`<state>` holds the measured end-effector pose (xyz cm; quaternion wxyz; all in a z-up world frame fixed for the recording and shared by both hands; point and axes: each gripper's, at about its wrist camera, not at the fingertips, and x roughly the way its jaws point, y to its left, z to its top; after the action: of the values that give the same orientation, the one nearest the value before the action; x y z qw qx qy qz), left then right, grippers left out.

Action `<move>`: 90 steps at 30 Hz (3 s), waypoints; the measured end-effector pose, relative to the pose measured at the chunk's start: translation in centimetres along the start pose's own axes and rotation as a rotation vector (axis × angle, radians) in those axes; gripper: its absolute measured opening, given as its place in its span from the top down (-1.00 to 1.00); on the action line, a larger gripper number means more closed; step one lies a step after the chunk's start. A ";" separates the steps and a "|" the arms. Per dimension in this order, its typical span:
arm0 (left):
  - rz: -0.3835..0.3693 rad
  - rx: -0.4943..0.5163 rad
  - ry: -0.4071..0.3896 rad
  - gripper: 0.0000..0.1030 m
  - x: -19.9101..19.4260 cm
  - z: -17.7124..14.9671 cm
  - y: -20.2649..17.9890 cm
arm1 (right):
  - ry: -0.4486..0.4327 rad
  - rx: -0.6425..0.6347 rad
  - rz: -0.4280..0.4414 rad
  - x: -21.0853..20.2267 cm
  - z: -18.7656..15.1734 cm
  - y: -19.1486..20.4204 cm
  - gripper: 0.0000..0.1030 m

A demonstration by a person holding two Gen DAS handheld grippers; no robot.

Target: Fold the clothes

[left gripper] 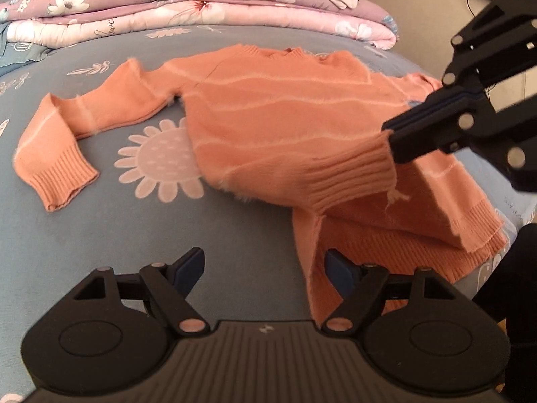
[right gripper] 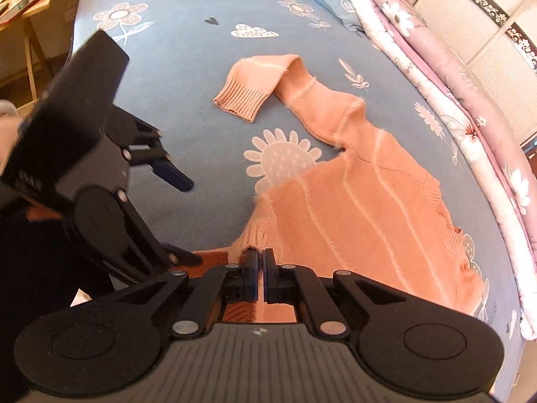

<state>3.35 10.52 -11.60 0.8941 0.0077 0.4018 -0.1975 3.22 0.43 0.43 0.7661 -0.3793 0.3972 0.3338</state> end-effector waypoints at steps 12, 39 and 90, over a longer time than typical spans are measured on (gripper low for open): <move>0.054 -0.344 -0.101 0.96 -0.5 0.5 2.4 | -0.041 0.042 0.071 -1.7 -1.8 0.3 0.94; 0.159 -0.491 0.160 0.95 -2.0 -2.7 6.6 | -0.048 -0.230 -0.027 5.9 -6.2 9.5 0.14; 0.270 -0.065 0.302 -0.27 -2.8 0.2 2.0 | -0.090 0.029 0.069 2.2 -7.2 4.4 0.76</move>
<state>2.48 13.34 -9.73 0.8420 0.0621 0.5327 -0.0595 -1.87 -3.09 -5.73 0.7767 -0.3389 0.3798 0.3710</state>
